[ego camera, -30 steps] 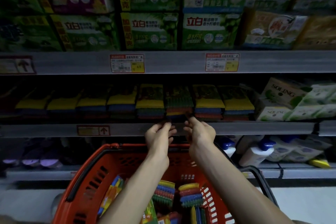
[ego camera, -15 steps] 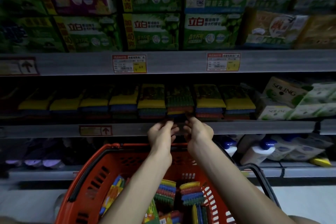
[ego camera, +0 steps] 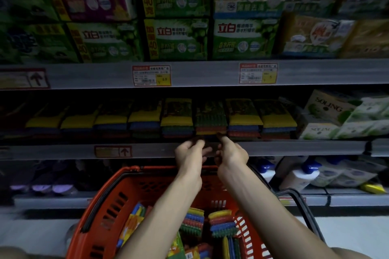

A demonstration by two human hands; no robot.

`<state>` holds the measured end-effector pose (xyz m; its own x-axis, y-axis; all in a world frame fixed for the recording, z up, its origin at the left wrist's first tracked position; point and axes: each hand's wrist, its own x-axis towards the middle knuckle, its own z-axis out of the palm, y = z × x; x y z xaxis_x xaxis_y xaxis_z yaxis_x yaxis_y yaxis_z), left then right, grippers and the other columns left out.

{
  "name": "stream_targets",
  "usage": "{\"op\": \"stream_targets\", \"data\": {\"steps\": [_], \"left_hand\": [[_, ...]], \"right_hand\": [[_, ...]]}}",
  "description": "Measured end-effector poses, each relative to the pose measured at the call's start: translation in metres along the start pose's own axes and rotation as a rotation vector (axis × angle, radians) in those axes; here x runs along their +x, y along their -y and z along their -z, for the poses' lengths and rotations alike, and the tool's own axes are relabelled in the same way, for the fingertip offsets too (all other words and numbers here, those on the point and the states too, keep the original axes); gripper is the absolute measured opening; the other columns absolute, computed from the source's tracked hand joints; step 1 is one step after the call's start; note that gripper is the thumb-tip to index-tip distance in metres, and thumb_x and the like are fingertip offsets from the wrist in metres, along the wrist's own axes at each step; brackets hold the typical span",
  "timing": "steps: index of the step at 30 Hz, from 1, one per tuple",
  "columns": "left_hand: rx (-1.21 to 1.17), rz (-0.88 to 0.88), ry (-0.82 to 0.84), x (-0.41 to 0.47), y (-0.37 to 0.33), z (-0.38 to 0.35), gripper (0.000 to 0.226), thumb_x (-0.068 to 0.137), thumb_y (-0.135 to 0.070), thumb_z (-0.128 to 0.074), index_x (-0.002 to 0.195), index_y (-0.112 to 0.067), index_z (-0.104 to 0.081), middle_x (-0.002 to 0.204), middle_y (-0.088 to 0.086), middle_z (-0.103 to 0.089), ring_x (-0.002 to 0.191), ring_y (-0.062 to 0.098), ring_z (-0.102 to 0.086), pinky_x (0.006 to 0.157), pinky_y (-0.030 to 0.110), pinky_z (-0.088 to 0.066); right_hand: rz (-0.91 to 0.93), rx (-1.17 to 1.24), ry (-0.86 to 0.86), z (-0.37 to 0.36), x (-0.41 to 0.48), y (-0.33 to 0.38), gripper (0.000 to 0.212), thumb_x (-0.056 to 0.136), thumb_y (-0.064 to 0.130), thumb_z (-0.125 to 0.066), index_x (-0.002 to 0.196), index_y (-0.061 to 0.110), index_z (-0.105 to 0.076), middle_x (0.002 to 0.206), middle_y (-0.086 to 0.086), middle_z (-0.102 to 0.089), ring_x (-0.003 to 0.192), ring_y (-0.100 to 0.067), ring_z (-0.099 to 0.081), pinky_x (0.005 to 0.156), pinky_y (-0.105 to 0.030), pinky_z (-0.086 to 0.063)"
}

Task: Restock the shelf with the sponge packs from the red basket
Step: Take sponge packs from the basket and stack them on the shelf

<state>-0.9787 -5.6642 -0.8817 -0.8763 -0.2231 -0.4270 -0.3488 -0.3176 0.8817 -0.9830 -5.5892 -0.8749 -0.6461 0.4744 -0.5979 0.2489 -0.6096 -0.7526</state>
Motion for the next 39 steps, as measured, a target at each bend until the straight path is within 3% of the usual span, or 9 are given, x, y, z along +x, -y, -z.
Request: {"op": "stream_targets", "data": {"steps": [7, 12, 17, 22, 27, 33, 36, 39], "left_hand": [[0.139, 0.010, 0.187, -0.011, -0.020, 0.032, 0.011, 0.102, -0.012, -0.061, 0.110, -0.018, -0.066, 0.110, 0.007, -0.077, 0.095, 0.018, -0.077, 0.088, 0.035, -0.060], [0.381, -0.101, 0.186, -0.025, -0.039, 0.093, 0.020, 0.101, -0.017, -0.065, 0.120, -0.023, -0.068, 0.114, 0.001, -0.074, 0.101, 0.013, -0.072, 0.089, 0.031, -0.058], [0.528, -0.267, 0.125, -0.055, -0.059, 0.175, 0.016, 0.099, -0.015, -0.067, 0.109, -0.026, -0.070, 0.107, 0.005, -0.076, 0.096, 0.015, -0.073, 0.077, 0.023, -0.052], [0.690, -0.460, 0.100, -0.082, -0.082, 0.239, 0.020, 0.097, -0.022, -0.069, 0.116, -0.030, -0.069, 0.108, -0.011, -0.071, 0.100, -0.001, -0.067, 0.079, 0.007, -0.050], [0.751, -0.575, 0.098, -0.083, -0.096, 0.279, 0.029, 0.098, -0.030, -0.068, 0.127, -0.036, -0.064, 0.118, -0.019, -0.066, 0.109, -0.004, -0.063, 0.093, 0.022, -0.052], [0.894, -0.753, 0.086, -0.068, -0.093, 0.301, 0.033, 0.097, -0.035, -0.068, 0.130, -0.033, -0.064, 0.121, -0.024, -0.062, 0.115, -0.006, -0.058, 0.095, 0.017, -0.049], [0.967, -0.804, 0.103, -0.060, -0.086, 0.309, 0.033, 0.097, -0.039, -0.066, 0.130, -0.033, -0.064, 0.122, -0.025, -0.060, 0.116, -0.006, -0.056, 0.096, 0.020, -0.049], [1.043, -0.838, 0.160, -0.053, -0.069, 0.310, 0.034, 0.097, -0.040, -0.065, 0.130, -0.031, -0.064, 0.124, -0.021, -0.060, 0.116, -0.002, -0.058, 0.095, 0.020, -0.048]], "right_hand": [[0.011, -0.064, 0.170, 0.015, -0.021, -0.007, 0.008, 0.089, 0.009, -0.078, 0.091, 0.009, -0.070, 0.083, -0.007, -0.077, 0.068, -0.016, -0.072, 0.061, -0.026, -0.048], [0.101, -0.181, 0.324, 0.030, -0.047, -0.015, 0.017, 0.086, 0.015, -0.082, 0.102, 0.012, -0.077, 0.090, -0.005, -0.081, 0.084, -0.017, -0.077, 0.094, -0.036, -0.048], [0.409, -0.442, 0.477, 0.035, -0.092, -0.033, 0.019, 0.087, 0.020, -0.081, 0.105, 0.015, -0.076, 0.096, -0.003, -0.078, 0.091, -0.013, -0.075, 0.073, -0.021, -0.055], [0.649, -0.649, 0.589, 0.023, -0.122, -0.054, 0.028, 0.083, 0.026, -0.085, 0.108, 0.023, -0.075, 0.095, 0.007, -0.077, 0.091, 0.000, -0.071, 0.077, -0.017, -0.056], [0.734, -0.792, 0.628, -0.002, -0.145, -0.085, 0.032, 0.082, 0.033, -0.086, 0.111, 0.029, -0.073, 0.102, 0.014, -0.074, 0.098, 0.007, -0.067, 0.089, -0.020, -0.057], [0.880, -0.967, 0.630, -0.025, -0.158, -0.100, 0.047, 0.084, 0.044, -0.081, 0.127, 0.031, -0.067, 0.121, 0.020, -0.066, 0.113, 0.004, -0.060, 0.098, -0.023, -0.053], [1.011, -1.212, 0.630, -0.016, -0.152, -0.097, 0.051, 0.088, 0.045, -0.077, 0.134, 0.031, -0.062, 0.128, 0.019, -0.059, 0.118, 0.000, -0.056, 0.099, -0.019, -0.046], [0.973, -1.447, 0.611, 0.008, -0.130, -0.098, 0.052, 0.089, 0.043, -0.075, 0.137, 0.027, -0.061, 0.132, 0.009, -0.061, 0.120, -0.011, -0.061, 0.099, -0.025, -0.050]]}}
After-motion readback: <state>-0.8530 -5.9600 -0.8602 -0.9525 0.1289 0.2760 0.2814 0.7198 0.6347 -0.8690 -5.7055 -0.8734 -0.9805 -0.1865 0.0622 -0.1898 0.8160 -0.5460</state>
